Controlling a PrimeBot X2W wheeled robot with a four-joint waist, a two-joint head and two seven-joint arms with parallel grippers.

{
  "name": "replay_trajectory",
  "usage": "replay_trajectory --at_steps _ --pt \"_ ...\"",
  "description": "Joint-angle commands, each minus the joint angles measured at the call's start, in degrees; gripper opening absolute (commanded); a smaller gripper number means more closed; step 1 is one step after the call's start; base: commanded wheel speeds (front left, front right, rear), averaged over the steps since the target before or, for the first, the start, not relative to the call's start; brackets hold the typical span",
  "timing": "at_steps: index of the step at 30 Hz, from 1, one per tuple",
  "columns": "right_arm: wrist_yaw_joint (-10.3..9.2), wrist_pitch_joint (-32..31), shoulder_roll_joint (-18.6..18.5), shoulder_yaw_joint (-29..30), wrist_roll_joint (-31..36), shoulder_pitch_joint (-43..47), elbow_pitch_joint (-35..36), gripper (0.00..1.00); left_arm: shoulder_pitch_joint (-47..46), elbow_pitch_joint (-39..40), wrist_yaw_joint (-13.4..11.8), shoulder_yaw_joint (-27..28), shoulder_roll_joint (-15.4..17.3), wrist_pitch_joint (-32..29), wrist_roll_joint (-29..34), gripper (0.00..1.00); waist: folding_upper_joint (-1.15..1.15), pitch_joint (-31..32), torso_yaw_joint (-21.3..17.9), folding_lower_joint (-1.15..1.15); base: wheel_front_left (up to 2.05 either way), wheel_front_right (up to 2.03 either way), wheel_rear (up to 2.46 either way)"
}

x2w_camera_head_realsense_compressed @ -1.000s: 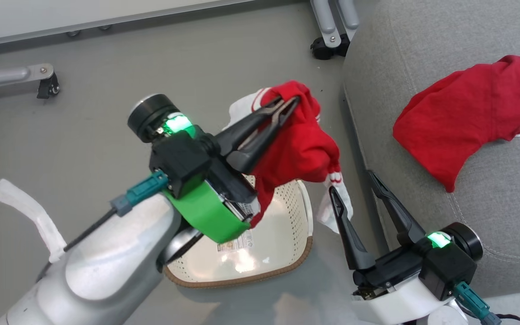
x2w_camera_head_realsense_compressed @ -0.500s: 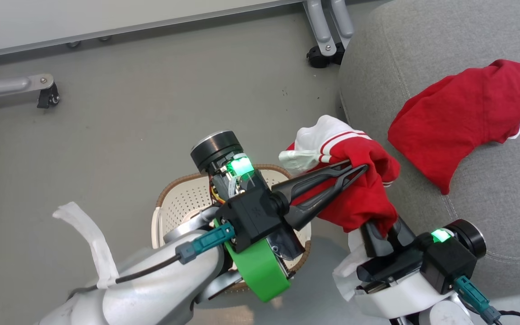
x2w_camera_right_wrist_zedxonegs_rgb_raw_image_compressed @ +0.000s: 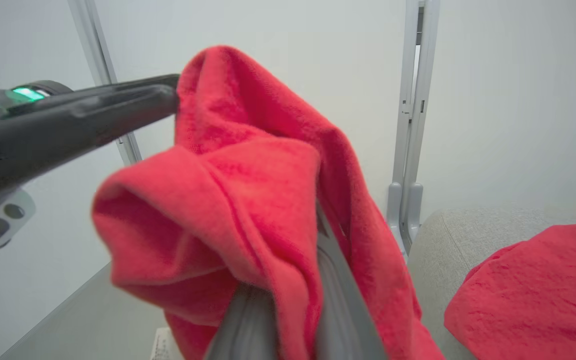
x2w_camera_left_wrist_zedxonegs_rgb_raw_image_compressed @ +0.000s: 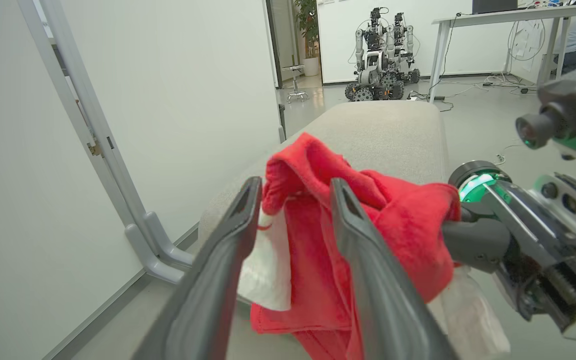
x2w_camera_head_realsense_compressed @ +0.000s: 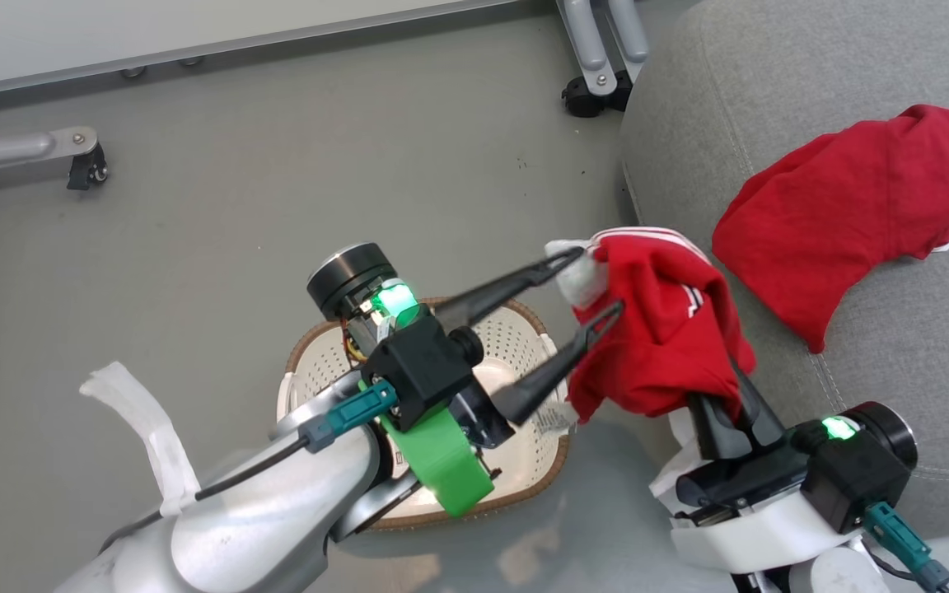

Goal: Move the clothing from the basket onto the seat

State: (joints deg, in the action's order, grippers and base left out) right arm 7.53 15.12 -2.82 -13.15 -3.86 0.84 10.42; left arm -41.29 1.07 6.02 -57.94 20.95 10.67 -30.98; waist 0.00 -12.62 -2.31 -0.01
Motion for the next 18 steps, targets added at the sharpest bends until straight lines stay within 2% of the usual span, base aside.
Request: replay_trajectory --at_steps 1,11,18 --pt "-0.08 0.0 -0.1 0.7 -0.5 0.3 0.3 0.00 1.4 -0.5 -0.3 -0.2 0.7 0.5 0.6 1.00 0.00 0.1 0.2 0.01 0.00 0.00 0.00" --pt "-0.08 0.0 -0.1 4.9 -1.8 1.8 1.4 0.00 2.9 -1.0 -0.4 -0.7 2.1 1.4 0.4 1.00 0.00 0.2 1.4 0.01 0.00 0.00 0.00" --pt "-0.08 0.0 -0.1 7.7 -3.0 2.9 4.1 0.00 2.8 0.4 -0.5 -0.9 3.1 0.9 0.3 1.00 0.00 -1.1 -1.2 0.01 0.00 0.00 0.00"
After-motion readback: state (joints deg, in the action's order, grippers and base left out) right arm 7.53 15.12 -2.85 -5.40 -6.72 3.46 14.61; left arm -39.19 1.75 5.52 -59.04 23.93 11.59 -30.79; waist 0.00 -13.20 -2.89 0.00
